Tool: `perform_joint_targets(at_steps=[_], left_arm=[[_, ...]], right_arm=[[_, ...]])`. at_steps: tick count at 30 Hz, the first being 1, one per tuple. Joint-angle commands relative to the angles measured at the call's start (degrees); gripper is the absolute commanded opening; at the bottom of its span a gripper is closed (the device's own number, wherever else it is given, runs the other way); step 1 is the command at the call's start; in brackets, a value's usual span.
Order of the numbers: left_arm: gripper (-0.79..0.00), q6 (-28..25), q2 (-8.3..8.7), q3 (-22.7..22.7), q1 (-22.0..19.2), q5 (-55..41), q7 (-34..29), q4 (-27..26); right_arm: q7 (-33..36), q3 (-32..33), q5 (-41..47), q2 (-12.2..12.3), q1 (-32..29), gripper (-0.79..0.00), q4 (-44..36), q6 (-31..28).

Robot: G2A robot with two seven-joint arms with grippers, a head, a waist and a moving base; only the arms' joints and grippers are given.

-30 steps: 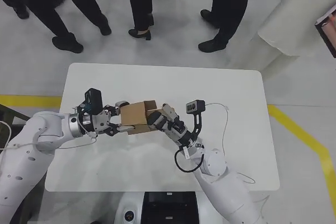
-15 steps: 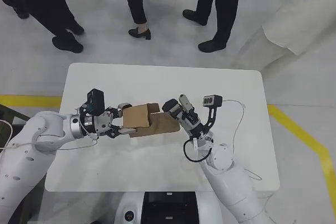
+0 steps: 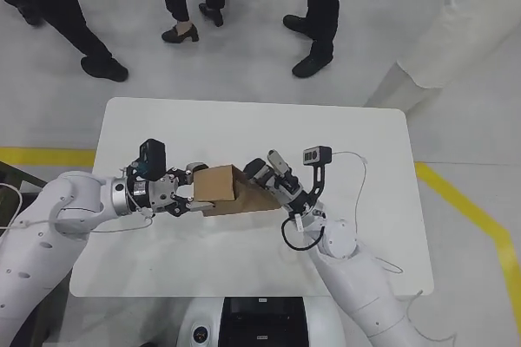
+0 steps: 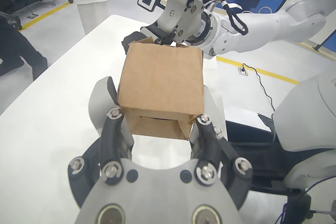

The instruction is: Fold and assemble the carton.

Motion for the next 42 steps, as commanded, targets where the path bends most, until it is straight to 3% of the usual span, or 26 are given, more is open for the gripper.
perform_joint_targets(at_steps=[1,12,22,29,33,40,42], left_arm=[[-0.462,0.0,-0.02,0.1,-0.2,0.2,0.3,0.2],[-0.465,0.0,-0.04,0.8,-1.1,0.7,1.1,0.7],[-0.465,0.0,0.15,-0.4,-1.3,0.4,2.6,2.0],[-0.483,0.0,0.32,-1.9,-1.0,0.1,4.1,2.3],[-0.486,0.0,0.42,-2.7,-0.6,-0.1,5.0,1.9],[-0.486,0.0,0.58,-3.3,0.2,-0.2,5.5,1.2],[-0.489,0.0,0.61,-3.4,0.3,-0.3,5.7,0.9]], right_arm=[[1.1,0.0,0.3,0.2,-0.5,0.0,-1.0,0.8],[2.1,-1.6,2.8,0.2,-1.5,0.0,-3.8,3.2],[-0.8,5.6,1.6,1.5,-4.5,0.0,-5.9,3.0],[-3.1,10.3,0.8,2.5,-6.7,0.0,-3.0,4.8],[0.4,11.0,5.0,2.8,-6.8,0.0,-0.5,9.6],[14.7,9.1,15.4,3.0,-5.6,0.0,3.3,16.2],[15.9,8.4,16.2,3.0,-4.9,-0.089,4.9,17.0]])
